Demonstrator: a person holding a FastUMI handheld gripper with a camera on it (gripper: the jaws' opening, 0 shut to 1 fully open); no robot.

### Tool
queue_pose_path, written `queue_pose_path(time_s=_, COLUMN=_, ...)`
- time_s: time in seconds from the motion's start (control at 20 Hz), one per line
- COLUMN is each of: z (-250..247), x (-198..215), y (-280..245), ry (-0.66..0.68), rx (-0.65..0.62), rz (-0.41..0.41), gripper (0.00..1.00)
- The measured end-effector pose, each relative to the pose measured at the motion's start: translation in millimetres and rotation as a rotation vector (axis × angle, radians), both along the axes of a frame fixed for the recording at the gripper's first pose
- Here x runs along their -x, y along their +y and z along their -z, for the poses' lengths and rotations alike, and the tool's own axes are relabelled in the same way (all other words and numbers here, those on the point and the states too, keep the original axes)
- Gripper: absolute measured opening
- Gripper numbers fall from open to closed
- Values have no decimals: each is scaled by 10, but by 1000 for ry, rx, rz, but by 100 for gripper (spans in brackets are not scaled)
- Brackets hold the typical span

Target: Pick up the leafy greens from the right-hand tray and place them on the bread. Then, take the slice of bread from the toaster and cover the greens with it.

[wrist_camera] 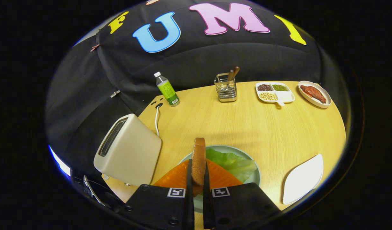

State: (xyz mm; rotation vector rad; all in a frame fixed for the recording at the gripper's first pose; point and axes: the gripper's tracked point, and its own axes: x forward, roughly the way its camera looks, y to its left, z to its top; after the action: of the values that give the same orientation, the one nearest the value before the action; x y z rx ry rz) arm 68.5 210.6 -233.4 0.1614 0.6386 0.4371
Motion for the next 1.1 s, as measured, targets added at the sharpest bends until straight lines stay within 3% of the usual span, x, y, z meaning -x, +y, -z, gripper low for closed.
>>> queue_pose_path(time_s=0.15, z=114, x=-15, y=-189, ry=11, rx=31, rz=14, gripper=20)
queue_pose_path(time_s=0.3, z=227, x=-38, y=-376, ry=9, rx=104, rz=11, gripper=33)
queue_pose_path(time_s=0.45, z=292, x=-55, y=-538, ry=-21, rx=186, rz=2, gripper=60)
queue_pose_path(time_s=0.55, z=249, x=-7, y=-552, ry=-32, rx=192, rz=-26, gripper=83)
queue_pose_path(time_s=0.65, z=149, x=30, y=-616, ry=-63, rx=203, rz=-43, gripper=100)
queue_pose_path(time_s=0.95, z=-519, x=157, y=-940, ry=-238, rx=201, rz=-53, gripper=99)
queue_pose_path(time_s=1.1, z=-1026, x=250, y=-1097, ry=-321, rx=145, rz=-12, gripper=99)
